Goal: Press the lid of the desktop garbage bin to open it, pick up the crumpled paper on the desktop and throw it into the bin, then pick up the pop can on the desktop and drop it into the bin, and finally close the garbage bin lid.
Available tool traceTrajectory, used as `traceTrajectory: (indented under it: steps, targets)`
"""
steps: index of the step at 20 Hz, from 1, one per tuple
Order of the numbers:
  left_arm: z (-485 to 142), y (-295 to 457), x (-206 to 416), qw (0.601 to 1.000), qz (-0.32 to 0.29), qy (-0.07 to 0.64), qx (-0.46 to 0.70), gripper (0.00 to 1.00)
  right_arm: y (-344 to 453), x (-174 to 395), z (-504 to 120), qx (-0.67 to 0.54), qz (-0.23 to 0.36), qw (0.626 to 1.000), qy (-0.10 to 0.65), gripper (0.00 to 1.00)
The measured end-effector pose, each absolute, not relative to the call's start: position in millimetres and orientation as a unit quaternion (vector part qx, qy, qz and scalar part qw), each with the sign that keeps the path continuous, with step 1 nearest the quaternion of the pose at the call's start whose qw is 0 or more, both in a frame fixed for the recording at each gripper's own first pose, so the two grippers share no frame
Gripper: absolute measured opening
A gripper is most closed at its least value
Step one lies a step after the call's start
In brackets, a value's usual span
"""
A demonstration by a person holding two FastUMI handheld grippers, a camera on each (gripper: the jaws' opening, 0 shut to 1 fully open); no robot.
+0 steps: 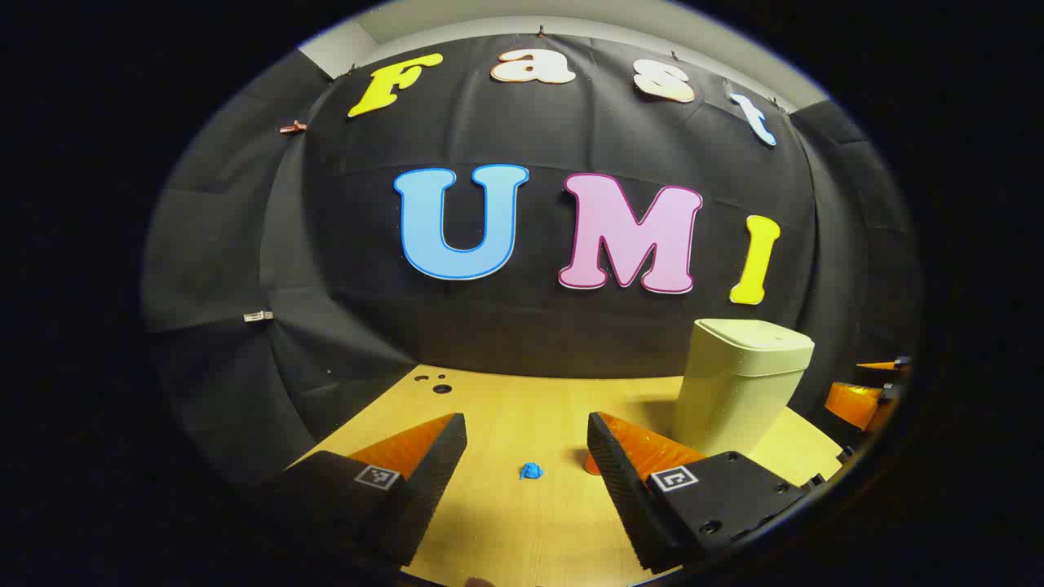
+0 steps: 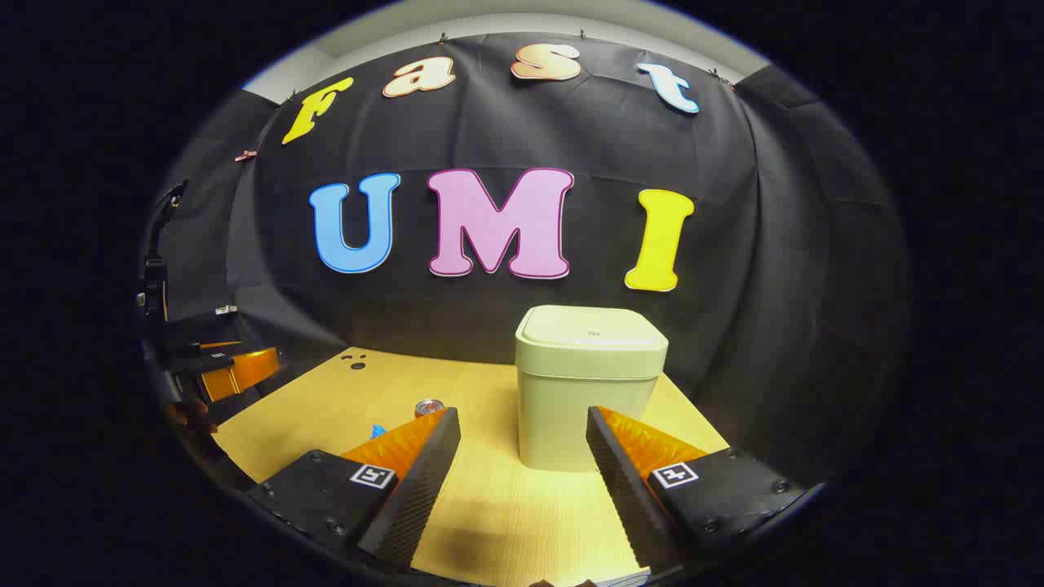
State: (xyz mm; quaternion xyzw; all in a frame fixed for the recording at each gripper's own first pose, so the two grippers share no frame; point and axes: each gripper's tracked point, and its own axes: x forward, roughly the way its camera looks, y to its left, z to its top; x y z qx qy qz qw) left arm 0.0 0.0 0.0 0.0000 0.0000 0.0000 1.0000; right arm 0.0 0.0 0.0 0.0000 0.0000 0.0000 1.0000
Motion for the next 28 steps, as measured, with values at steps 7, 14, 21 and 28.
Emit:
traceTrajectory:
  steps: [7, 14, 21, 28]
  targets:
    - [-8, -29, 3, 1.000, -0.021, 0.008, 0.012, 0.96, -10, 13, 2, 0.003, 0.002, 1.000, -0.003, 0.98]
    - [-11, -50, 12, 1.000, -0.007, 0.015, 0.013, 0.95, -28, 40, 1, 0.012, 0.024, 1.000, -0.006, 0.98]
    - [-19, -59, 13, 0.999, 0.030, 0.028, -0.001, 0.95, -42, 55, -10, 0.023, 0.057, 0.998, 0.011, 0.98]
    - [-25, -74, 22, 0.999, -0.011, 0.041, 0.007, 0.96, -44, 67, -11, 0.020, 0.034, 0.999, 0.023, 0.98]
